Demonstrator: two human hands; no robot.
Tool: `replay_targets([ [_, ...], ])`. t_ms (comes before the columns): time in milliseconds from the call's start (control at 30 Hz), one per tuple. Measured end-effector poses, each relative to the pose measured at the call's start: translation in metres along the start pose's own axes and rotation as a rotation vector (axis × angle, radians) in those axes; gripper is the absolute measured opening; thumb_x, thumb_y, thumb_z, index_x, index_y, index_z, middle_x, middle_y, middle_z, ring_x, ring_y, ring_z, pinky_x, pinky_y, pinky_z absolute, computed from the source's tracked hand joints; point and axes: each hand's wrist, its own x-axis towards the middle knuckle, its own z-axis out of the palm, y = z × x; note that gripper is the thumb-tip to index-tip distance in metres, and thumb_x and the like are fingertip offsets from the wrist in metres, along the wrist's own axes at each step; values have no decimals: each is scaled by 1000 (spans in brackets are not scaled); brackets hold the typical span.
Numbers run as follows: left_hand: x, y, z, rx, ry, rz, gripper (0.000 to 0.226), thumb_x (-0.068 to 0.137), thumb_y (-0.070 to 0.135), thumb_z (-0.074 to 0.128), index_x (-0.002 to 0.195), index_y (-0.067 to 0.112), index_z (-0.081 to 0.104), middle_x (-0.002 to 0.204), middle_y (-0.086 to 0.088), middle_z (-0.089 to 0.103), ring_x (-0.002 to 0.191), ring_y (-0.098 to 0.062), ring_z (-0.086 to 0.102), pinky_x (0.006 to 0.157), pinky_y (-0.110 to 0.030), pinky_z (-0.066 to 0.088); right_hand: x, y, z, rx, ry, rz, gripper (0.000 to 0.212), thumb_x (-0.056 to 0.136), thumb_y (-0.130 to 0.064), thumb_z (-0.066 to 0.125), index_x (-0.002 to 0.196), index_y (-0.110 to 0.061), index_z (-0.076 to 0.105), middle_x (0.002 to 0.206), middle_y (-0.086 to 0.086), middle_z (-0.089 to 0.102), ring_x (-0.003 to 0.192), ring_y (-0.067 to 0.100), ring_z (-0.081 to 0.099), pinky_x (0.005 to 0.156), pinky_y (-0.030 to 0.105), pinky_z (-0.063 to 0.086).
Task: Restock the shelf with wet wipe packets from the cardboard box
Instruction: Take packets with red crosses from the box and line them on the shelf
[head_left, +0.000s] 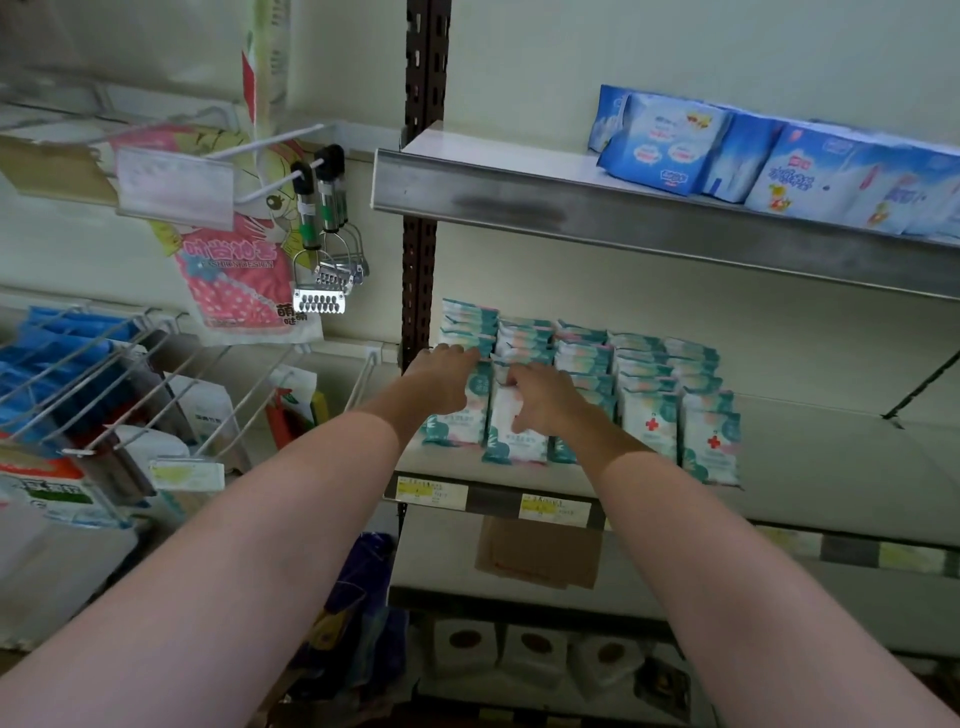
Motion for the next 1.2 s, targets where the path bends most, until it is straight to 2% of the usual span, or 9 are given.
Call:
replay_targets([
  [133,3,1,3,14,17,22,57,87,14,62,140,17,40,129,-9,50,121,-28,45,101,-42,38,1,-1,4,-75,80,0,68,76,-24,79,136,-19,48,137,8,48,130,31,40,106,44,30],
  [333,2,3,6,102,11,29,59,89,15,60,144,20,37,137,-10,40,128,-30,37,106,-44,35,-4,-10,9,-92,140,68,65,81,-17,73,138,-19,43,137,9,44,130,30,36,103,42,30],
  [433,-2,4,4,161,39,6,59,89,21,61,144,22,37,139,-9,37,129,-30,35,104,-42,36,-12,-15,11,-104,202,94,66,82,-16,71,140,-16,41,138,10,42,129,31,35,103,40,30],
  [567,-13,3,5,151,94,-7,59,86,16,63,140,20,39,134,-10,41,124,-30,39,99,-42,39,-27,-20,16,-61,259,130,63,81,-14,70,137,-14,42,137,12,40,127,32,36,104,39,32],
  [800,-49,13,11,124,99,-26,48,86,16,56,132,14,43,131,-11,47,122,-32,41,99,-42,37,-68,-27,33,32,215,102,44,87,-16,66,127,-10,47,133,15,41,123,33,38,97,39,39],
  [967,-93,29,6,110,87,-73,42,88,18,52,130,16,46,126,-10,53,118,-30,47,95,-41,38,-102,-35,37,92,176,-2,26,94,-13,55,119,-10,52,128,13,48,118,32,44,91,38,43],
  [1100,-145,47,10,42,13,-200,35,90,16,48,125,17,48,119,-10,58,111,-30,55,85,-39,41,-138,-50,45,160,50,-59,24,95,-17,54,119,-13,52,125,10,47,111,30,48,80,35,43],
  [1200,-194,55,24,37,-81,-264,39,89,18,52,128,20,46,122,-8,58,112,-29,56,89,-40,45,-161,-67,65,185,-39,-63,28,94,-21,57,121,-17,51,127,7,48,112,28,50,84,36,46],
])
